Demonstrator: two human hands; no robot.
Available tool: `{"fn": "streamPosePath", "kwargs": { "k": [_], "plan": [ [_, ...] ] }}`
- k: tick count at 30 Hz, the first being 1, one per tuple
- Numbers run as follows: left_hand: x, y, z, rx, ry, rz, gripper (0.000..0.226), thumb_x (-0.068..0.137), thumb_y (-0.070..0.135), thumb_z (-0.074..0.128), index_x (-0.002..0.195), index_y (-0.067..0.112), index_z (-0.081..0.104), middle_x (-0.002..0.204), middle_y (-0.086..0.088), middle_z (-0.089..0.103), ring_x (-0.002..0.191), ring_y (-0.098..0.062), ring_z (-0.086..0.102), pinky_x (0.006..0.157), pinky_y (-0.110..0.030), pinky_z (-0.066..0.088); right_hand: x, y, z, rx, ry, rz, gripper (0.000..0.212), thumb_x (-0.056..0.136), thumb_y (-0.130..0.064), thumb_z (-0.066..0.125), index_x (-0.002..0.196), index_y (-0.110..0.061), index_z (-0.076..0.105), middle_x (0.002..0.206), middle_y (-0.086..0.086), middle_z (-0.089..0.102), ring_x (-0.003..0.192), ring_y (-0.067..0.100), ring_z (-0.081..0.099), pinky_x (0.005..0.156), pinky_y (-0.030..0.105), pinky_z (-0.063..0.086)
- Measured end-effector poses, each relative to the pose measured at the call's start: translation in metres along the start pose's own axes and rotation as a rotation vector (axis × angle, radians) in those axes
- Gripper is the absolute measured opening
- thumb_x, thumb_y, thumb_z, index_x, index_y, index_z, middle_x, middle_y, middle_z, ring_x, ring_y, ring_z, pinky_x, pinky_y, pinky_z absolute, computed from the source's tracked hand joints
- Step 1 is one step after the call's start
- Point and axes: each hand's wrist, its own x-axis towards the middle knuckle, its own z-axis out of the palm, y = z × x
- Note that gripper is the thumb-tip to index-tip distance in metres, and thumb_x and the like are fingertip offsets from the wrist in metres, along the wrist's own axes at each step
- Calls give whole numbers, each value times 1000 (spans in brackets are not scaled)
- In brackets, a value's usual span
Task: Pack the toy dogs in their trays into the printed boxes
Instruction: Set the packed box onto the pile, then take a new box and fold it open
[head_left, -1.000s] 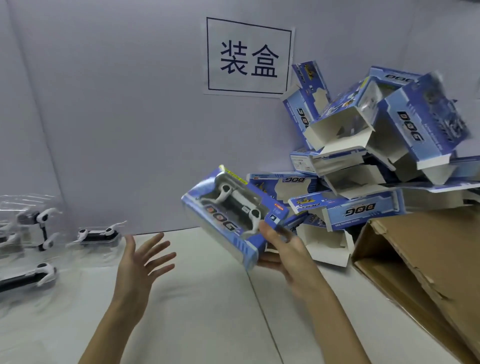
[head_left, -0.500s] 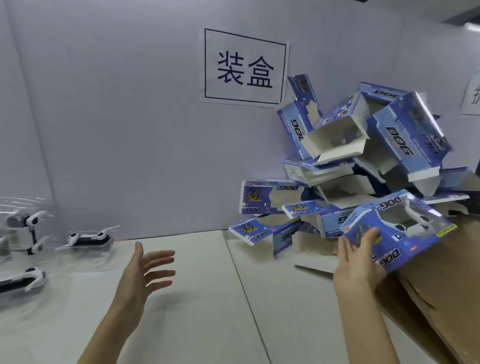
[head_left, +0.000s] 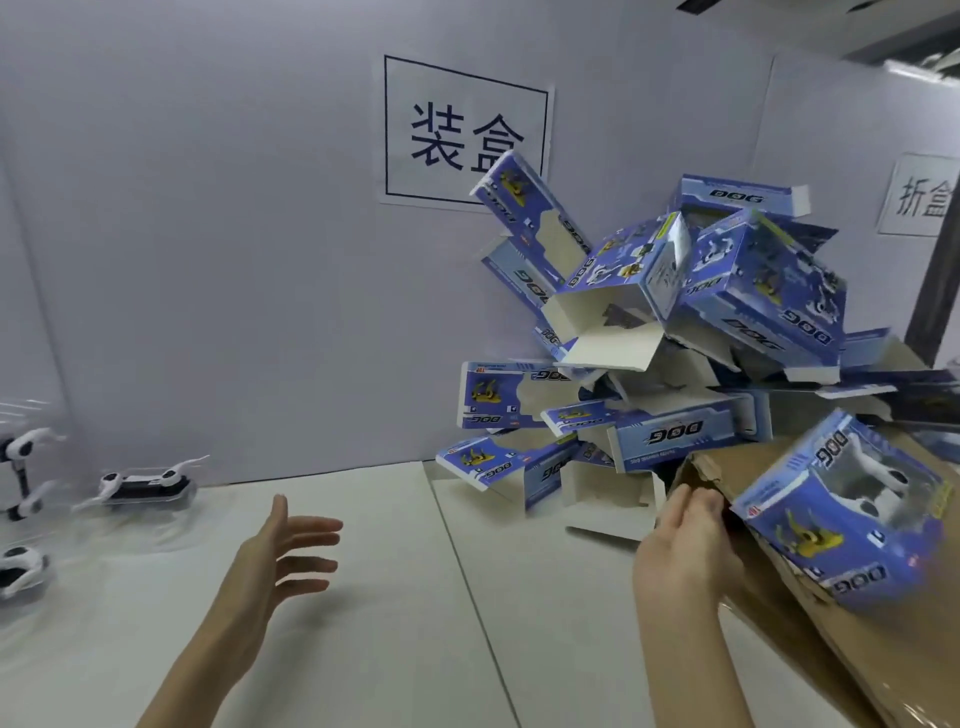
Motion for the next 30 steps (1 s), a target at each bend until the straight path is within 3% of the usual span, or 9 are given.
{"fn": "streamPosePath", "kwargs": {
  "k": [3, 6, 10, 14, 18, 22, 24, 27, 30],
  "plan": [
    [-1, -3, 3, 7, -20, -3, 69, 99, 66, 37, 102, 13, 83, 105, -11, 78, 87, -35, 74, 80, -49, 58, -27, 21, -12, -77, -134, 152, 32, 106, -12, 60, 135, 2, 59, 131, 14, 69, 94, -5, 73, 86, 11, 55],
    [-3, 0, 7, -30, -3, -8, 63, 101, 61, 40, 116, 10, 75, 106, -14, 77, 85, -37, 75, 75, -48, 59, -44, 38, -11, -318, -218, 139, 28, 104, 7, 52, 132, 9, 55, 113, 26, 73, 97, 25, 77, 84, 27, 64],
    [-9, 9, 15, -137, 73, -47, 58, 104, 56, 43, 133, 9, 59, 118, -19, 71, 94, -40, 74, 74, -47, 59, -57, 61, -5, -620, -293, 247, 22, 102, 11, 46, 118, 4, 59, 86, 20, 73, 73, 27, 69, 59, 25, 61],
    [-17, 13, 24, -87, -49, -36, 58, 93, 64, 49, 137, 27, 53, 132, -7, 65, 99, -30, 77, 79, -45, 61, -63, 90, -12, -832, -390, 285, 30, 103, -7, 61, 133, -4, 54, 99, 21, 73, 76, 27, 71, 58, 30, 59],
    [-20, 14, 30, -2, -183, 16, 89, 80, 70, 73, 155, 50, 29, 140, 11, 64, 109, -16, 74, 83, -37, 61, -59, 101, -12, -929, -586, 343, 34, 102, -2, 61, 134, -11, 57, 130, 16, 68, 122, 28, 66, 102, 44, 55],
    [-20, 13, 34, -1, -151, 41, 137, 54, 75, 84, 156, 57, -5, 137, 13, 66, 112, -7, 72, 82, -34, 62, -53, 99, -15, -1207, -818, 191, 28, 102, 8, 55, 128, -2, 59, 125, 18, 69, 111, 28, 66, 81, 24, 55],
    [-21, 12, 34, 47, -167, 77, 146, 50, 77, 89, 150, 65, -18, 121, 32, 69, 109, -2, 71, 86, -34, 61, -49, 95, -24, -1319, -944, 14, 37, 99, 12, 56, 133, -4, 56, 127, 18, 68, 111, 27, 68, 78, 21, 51],
    [-22, 16, 40, 76, -171, 138, 126, 55, 75, 89, 141, 81, -2, 113, 57, 54, 109, 1, 71, 79, -28, 63, -45, 83, -29, -1331, -1213, -118, 78, 94, 7, 67, 151, -39, 38, 133, -12, 65, 115, -1, 66, 82, 14, 53],
    [-25, 12, 51, 160, -29, 269, 86, 71, 75, 76, 140, 71, 26, 109, 49, 56, 95, -1, 74, 67, -21, 59, -52, 85, -26, -1236, -1294, 48, 86, 88, -14, 83, 143, -57, 33, 134, -35, 56, 128, -11, 55, 89, 14, 55]
  ]
}}
